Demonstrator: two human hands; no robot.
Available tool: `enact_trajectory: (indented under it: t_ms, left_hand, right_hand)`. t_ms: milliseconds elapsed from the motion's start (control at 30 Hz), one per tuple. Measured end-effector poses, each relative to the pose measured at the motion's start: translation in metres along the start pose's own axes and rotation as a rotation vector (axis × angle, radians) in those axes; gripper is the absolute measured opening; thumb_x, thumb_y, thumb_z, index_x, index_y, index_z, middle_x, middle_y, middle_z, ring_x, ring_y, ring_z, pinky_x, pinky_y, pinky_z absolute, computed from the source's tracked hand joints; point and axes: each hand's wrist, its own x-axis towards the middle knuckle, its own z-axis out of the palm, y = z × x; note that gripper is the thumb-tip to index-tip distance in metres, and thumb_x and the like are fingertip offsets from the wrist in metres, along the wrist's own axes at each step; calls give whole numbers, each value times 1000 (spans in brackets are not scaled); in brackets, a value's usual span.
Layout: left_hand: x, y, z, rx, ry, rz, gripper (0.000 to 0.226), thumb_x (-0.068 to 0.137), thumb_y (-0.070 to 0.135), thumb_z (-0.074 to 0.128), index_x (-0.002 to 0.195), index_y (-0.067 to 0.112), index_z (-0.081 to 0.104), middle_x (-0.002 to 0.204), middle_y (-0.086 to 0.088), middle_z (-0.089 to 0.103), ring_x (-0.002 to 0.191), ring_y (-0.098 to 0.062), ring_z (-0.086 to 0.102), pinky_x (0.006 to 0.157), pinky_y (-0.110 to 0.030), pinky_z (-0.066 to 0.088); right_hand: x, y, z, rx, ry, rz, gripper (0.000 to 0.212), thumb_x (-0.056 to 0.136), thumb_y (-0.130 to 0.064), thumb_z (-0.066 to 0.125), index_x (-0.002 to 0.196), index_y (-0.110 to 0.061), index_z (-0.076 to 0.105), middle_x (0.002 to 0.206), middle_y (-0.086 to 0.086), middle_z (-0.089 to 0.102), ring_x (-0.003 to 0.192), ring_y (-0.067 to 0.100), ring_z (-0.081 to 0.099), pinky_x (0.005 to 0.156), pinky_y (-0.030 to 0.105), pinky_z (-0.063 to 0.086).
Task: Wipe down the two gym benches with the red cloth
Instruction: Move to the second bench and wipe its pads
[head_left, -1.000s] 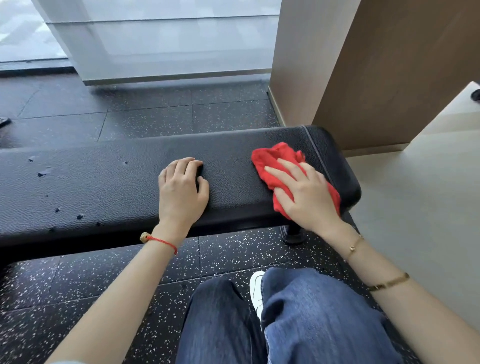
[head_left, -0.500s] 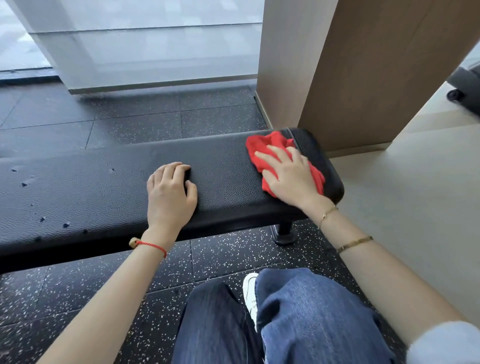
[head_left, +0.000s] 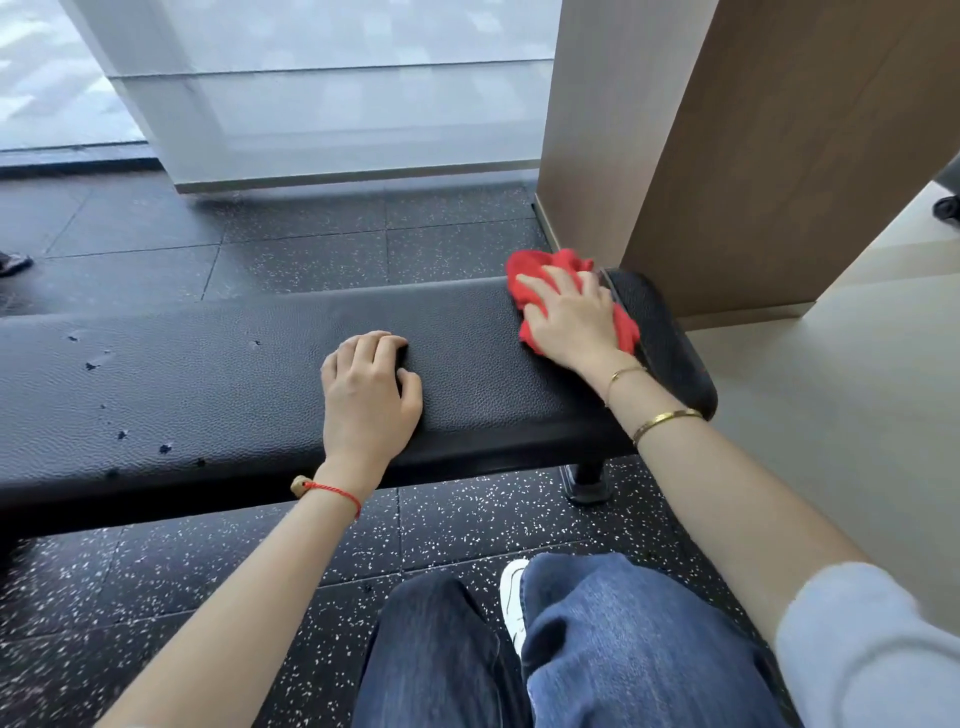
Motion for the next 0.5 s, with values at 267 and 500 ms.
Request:
enact_trajectory:
  t_ms: [267, 500]
  left_hand:
    - [-2, -3, 0, -36, 3, -1, 33, 88, 14, 56, 121, 10, 64, 128, -6, 62, 125, -28, 51, 111, -43, 34]
    - [-8, -8, -18, -88, -27, 6, 22, 93, 18, 57, 111, 12, 68, 118, -4, 67, 119, -25, 56, 103, -40, 41]
  right_hand:
    - [-82, -12, 4, 63, 12, -385, 47, 91, -42, 43, 137, -45, 48, 148, -13, 43, 128, 27, 38, 107, 40, 27]
    - [-35, -15, 4, 22, 48, -70, 44, 96, -39, 42, 139, -42, 46, 152, -8, 37, 132, 32, 33, 110, 42, 24]
